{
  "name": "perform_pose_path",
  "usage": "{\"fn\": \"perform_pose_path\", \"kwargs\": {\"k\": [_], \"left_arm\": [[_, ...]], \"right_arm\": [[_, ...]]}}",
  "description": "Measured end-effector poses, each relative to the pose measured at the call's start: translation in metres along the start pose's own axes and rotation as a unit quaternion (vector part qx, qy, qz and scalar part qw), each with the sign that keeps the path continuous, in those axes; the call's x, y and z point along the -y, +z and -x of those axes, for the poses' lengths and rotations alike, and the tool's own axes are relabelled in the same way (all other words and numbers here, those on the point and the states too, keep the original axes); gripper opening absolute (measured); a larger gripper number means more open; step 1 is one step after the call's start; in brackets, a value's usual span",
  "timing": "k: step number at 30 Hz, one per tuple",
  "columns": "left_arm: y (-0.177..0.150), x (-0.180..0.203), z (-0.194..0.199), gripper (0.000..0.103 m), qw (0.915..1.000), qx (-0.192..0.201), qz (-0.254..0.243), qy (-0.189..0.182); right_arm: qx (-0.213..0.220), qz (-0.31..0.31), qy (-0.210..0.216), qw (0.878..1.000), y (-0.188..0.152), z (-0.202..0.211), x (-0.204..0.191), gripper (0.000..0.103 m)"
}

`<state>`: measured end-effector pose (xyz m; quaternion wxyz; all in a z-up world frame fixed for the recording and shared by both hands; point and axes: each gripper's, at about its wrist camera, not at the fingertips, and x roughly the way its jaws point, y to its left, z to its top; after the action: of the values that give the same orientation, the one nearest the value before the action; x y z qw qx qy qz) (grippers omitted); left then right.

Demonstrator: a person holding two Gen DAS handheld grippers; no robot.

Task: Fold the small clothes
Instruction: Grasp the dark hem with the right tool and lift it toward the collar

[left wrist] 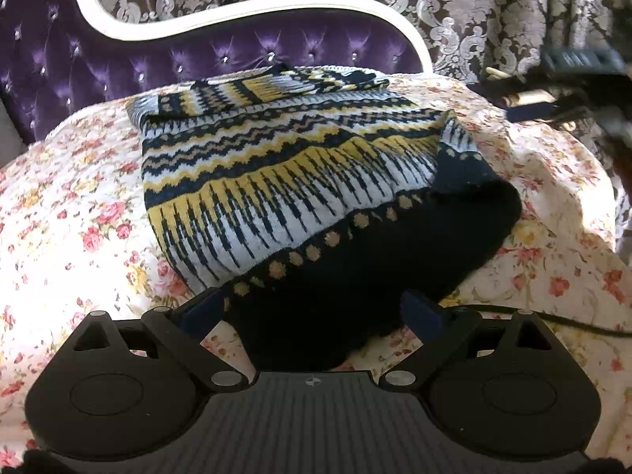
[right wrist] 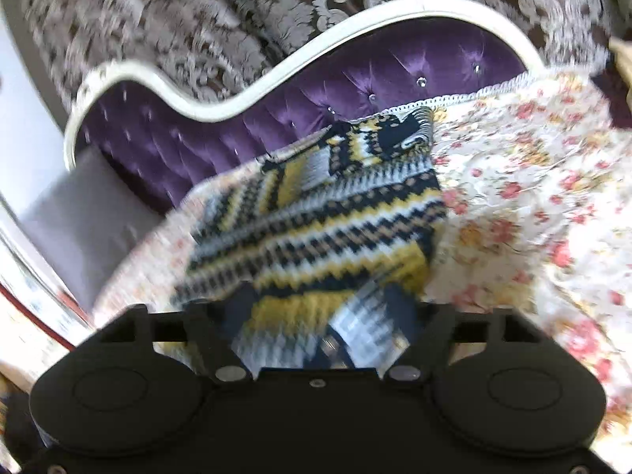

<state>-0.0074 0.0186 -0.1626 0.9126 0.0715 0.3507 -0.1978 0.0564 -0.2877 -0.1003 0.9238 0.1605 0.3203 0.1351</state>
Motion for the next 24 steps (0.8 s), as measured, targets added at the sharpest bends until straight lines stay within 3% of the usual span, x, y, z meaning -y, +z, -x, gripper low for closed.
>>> {"fn": "perform_pose_path", "kwargs": {"k": [5, 7, 9, 10, 11, 16, 21, 24], "left_arm": [[-0.001, -0.007, -0.001, 0.097, 0.9996, -0.005, 0.027, -0.006], [-0.001, -0.008, 0.0, 0.096, 0.9994, -0.002, 0.033, -0.006], [-0.001, -0.009, 0.0, 0.096, 0.9994, -0.001, 0.035, -0.005], [-0.001, -0.009, 0.0, 0.096, 0.9994, 0.0, 0.035, -0.004], [-0.001, -0.009, 0.001, 0.096, 0.9994, 0.001, 0.035, -0.003], [-0.001, -0.01, 0.004, 0.094, 0.9993, 0.007, 0.037, -0.003], [-0.001, -0.012, 0.005, 0.094, 0.9989, 0.007, 0.044, -0.008], [-0.001, -0.011, 0.006, 0.094, 0.999, 0.01, 0.043, -0.009]], "right_arm": [[0.039, 0.086, -0.06, 0.994, -0.02, 0.016, -0.033, 0.097], [0.048, 0.122, -0.11, 0.985, -0.026, 0.019, -0.053, 0.097], [0.049, 0.189, -0.134, 0.972, -0.033, 0.014, -0.075, 0.085], [0.041, 0.214, -0.129, 0.967, -0.036, 0.011, -0.083, 0.07], [0.033, 0.228, -0.124, 0.965, -0.039, 0.008, -0.089, 0.062], [-0.039, 0.222, -0.086, 0.97, -0.045, -0.014, -0.099, 0.056], [-0.077, 0.266, -0.101, 0.955, -0.059, -0.029, -0.11, 0.05], [-0.097, 0.263, -0.109, 0.954, -0.06, -0.033, -0.105, 0.014]]}}
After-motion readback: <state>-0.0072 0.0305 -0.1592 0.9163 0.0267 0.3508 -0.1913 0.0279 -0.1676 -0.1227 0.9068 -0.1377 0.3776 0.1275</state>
